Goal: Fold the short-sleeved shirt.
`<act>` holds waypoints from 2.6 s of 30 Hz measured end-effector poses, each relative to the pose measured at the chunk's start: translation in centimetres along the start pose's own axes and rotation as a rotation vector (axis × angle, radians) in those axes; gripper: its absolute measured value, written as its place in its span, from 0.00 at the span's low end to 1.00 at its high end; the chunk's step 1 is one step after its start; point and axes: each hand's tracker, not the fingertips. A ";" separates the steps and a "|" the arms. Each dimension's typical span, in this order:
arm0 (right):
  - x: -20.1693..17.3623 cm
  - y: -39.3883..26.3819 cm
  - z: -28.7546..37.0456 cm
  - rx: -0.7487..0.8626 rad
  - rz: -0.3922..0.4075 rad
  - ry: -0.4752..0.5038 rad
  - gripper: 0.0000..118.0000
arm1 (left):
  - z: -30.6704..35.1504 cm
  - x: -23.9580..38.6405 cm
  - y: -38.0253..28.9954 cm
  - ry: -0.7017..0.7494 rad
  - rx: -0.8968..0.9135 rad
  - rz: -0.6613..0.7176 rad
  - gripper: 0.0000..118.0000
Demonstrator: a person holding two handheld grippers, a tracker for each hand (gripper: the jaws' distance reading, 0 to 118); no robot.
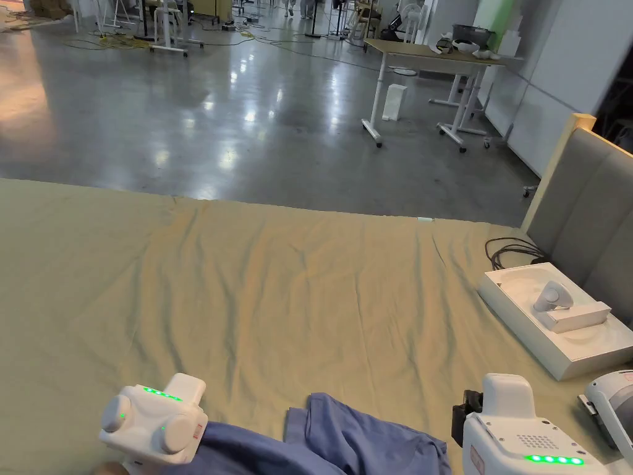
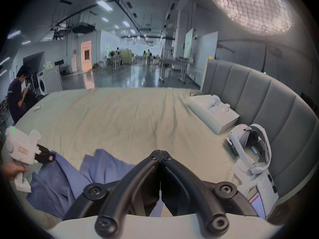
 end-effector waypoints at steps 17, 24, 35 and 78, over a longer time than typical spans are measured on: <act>-1.9 -3.5 -14.2 -0.495 0.026 0.140 0.18 | 6.2 -3.1 -1.9 -0.060 0.136 0.122 0.04; -2.7 -3.1 -11.7 -0.405 0.115 0.123 0.04 | 6.8 -3.4 -2.8 -0.061 0.141 0.138 0.04; 0.5 4.0 -0.1 -0.033 0.005 0.140 0.04 | 14.7 -5.8 -1.1 -0.070 0.324 0.187 0.04; 2.7 31.4 10.1 0.420 -0.077 0.032 0.04 | 36.9 -20.1 14.4 0.224 0.707 0.238 0.04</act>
